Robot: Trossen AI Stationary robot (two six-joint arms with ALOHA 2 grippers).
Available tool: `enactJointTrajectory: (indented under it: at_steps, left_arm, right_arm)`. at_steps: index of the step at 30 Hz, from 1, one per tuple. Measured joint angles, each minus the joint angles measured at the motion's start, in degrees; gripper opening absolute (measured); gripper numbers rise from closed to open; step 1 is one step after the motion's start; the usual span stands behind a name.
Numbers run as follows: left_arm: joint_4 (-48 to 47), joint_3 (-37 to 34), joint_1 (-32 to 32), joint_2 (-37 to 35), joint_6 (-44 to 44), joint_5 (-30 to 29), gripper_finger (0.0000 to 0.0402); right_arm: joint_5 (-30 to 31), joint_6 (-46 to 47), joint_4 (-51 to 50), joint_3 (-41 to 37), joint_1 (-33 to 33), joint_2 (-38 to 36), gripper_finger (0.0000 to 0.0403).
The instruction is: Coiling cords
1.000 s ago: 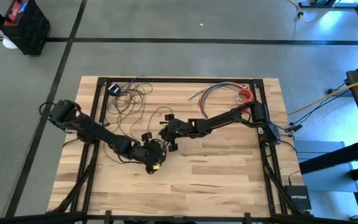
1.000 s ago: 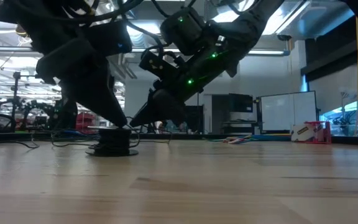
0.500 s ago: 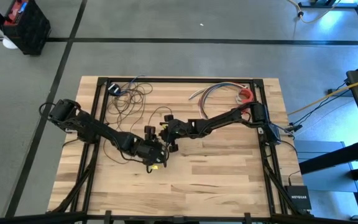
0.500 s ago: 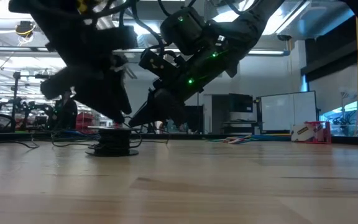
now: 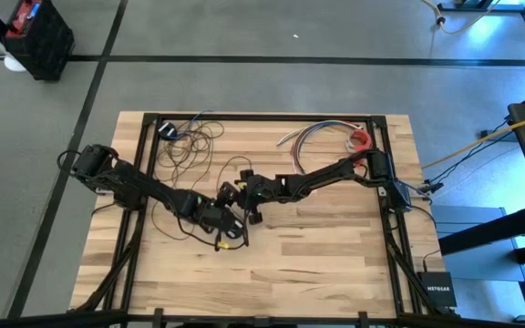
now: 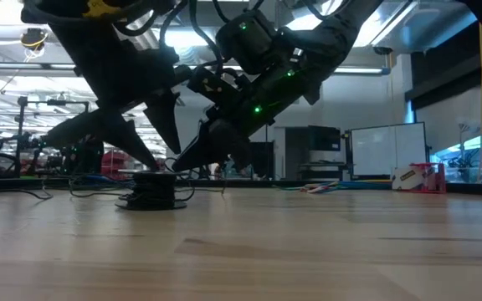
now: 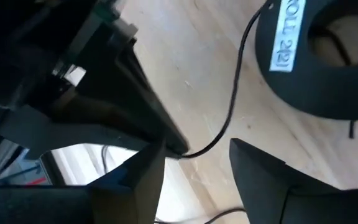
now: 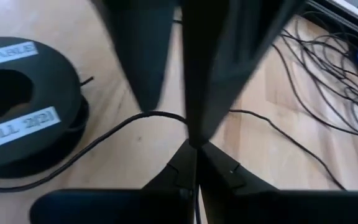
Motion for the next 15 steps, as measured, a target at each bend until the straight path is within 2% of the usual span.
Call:
enactJointTrajectory:
  at_steps: [9,15]
  left_arm:
    - [-0.2,0.0,0.6,-0.1,1.7,2.4,0.01]
    - [-0.1,0.0,0.0,-0.1,1.1,2.3,0.0078]
  right_arm:
    - [-1.6,0.5,0.8,-0.1,0.0,0.1,0.0014]
    - [-2.7,-0.1,2.6,-0.2,-0.8,0.1,0.0014]
